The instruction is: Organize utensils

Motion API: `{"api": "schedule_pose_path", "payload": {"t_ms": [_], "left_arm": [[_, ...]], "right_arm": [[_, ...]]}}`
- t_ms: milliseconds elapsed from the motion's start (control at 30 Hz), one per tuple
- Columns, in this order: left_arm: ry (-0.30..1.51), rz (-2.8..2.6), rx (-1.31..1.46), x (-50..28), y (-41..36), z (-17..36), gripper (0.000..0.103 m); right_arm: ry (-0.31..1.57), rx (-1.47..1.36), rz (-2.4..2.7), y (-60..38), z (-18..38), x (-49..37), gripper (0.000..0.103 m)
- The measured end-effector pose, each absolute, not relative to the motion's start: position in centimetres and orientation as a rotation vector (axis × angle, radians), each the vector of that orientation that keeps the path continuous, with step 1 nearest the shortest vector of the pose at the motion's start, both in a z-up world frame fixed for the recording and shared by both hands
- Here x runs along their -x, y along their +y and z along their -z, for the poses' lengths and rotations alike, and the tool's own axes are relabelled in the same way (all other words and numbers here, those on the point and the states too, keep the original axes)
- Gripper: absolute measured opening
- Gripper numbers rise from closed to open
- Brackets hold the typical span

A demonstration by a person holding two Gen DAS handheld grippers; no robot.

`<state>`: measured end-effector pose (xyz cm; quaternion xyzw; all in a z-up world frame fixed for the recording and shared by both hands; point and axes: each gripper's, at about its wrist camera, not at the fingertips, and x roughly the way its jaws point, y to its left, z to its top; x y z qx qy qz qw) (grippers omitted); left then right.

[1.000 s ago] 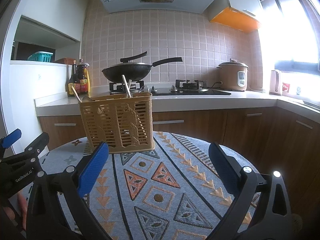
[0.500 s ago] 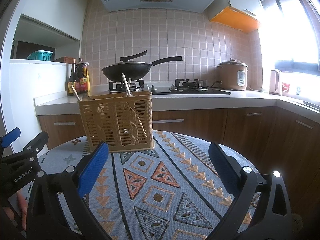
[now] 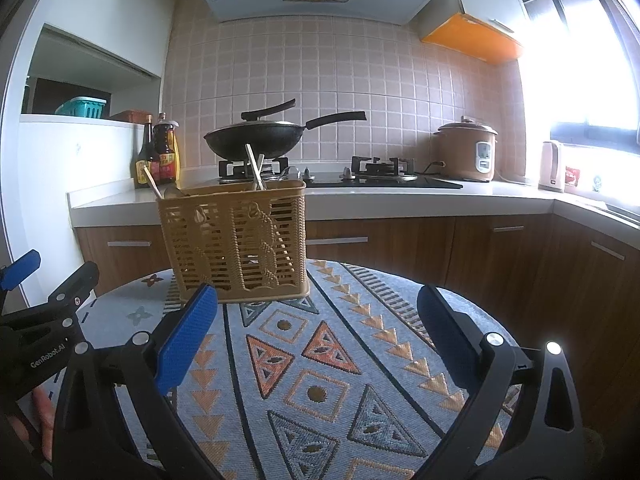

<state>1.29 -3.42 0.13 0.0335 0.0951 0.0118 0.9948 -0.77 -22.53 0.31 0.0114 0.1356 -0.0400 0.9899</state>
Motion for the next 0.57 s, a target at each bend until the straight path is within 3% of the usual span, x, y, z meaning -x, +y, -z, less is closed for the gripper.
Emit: {"api": "schedule_pose_path", "payload": {"t_ms": [567], "left_arm": [[0.188,0.02,-0.052,-1.29,-3.23,-0.12,0.096]], "right_arm": [[0.276,-0.034,0.081,-22.86,-0.25,0.61,0.096]]}}
